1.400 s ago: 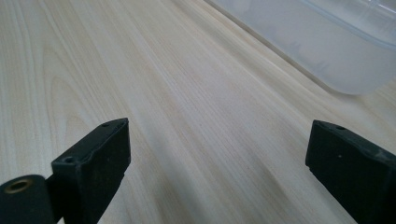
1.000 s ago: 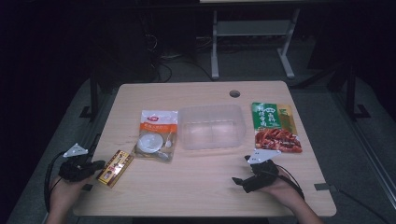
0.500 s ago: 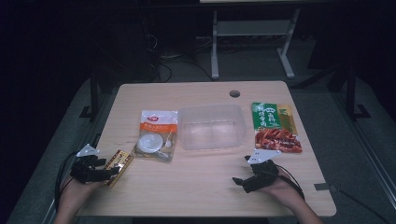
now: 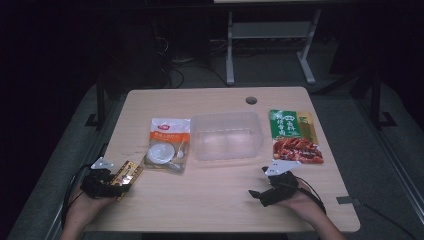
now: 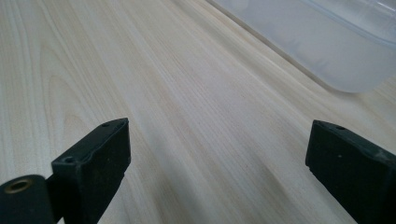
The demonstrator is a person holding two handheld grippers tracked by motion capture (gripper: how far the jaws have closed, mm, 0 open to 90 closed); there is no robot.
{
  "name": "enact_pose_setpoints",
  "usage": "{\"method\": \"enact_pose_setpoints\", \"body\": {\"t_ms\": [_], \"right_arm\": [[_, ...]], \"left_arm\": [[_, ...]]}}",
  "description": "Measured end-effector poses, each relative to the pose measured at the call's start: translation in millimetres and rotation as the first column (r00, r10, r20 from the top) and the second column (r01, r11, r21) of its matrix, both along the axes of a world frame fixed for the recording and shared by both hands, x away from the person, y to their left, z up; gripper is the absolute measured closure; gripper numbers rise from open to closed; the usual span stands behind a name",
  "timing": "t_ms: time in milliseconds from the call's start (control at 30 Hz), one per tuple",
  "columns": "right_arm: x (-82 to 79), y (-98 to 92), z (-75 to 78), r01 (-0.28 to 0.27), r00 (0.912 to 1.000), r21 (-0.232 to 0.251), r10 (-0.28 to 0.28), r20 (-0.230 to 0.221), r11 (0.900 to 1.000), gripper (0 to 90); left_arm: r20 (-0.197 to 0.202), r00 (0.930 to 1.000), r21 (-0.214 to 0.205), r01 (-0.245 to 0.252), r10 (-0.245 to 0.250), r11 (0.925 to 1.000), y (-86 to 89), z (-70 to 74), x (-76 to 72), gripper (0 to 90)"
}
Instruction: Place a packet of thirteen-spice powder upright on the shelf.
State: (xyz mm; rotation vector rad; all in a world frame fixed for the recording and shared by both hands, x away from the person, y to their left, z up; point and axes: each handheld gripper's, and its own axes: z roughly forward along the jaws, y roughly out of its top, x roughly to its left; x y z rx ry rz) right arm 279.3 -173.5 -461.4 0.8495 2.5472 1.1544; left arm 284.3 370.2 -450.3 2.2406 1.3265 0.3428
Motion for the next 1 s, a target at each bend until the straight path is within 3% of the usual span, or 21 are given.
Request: {"method": "enact_pose_setpoints", "body": {"t_ms": [367, 500, 733, 1000], "right_arm": [[0.1, 0.3, -0.2, -0.003, 1.0, 0.0, 0.003, 0.002, 1.0, 6.3], [0.1, 0.0, 0.0, -0.001, 1.0, 0.001, 0.001, 0.0, 1.0, 6.4], [-0.5, 0.3, 0.8, -0.011, 0.9999, 0.0, 0.011, -0.008, 0.9999, 6.6], [-1.2, 2.5, 8.0, -0.067, 0.9977, 0.012, 0.067, -0.011, 0.9977, 6.4]], "left_arm": [[-0.014, 0.9999, 0.028, -0.001, 0.002, 0.9996, -2.5, 1.0, 1.0, 31.1], [-0.023, 0.9997, 0.006, -0.004, 0.004, 1.0, -0.9, 3.0, 1.5, 31.5], [0.039, 0.9992, -0.01, -0.002, 0.002, 0.9999, 4.0, 17.4, -2.3, 31.7], [0.104, 0.9934, -0.09, 0.058, -0.049, 0.9942, -14.8, 33.8, -7.5, 31.8]]}}
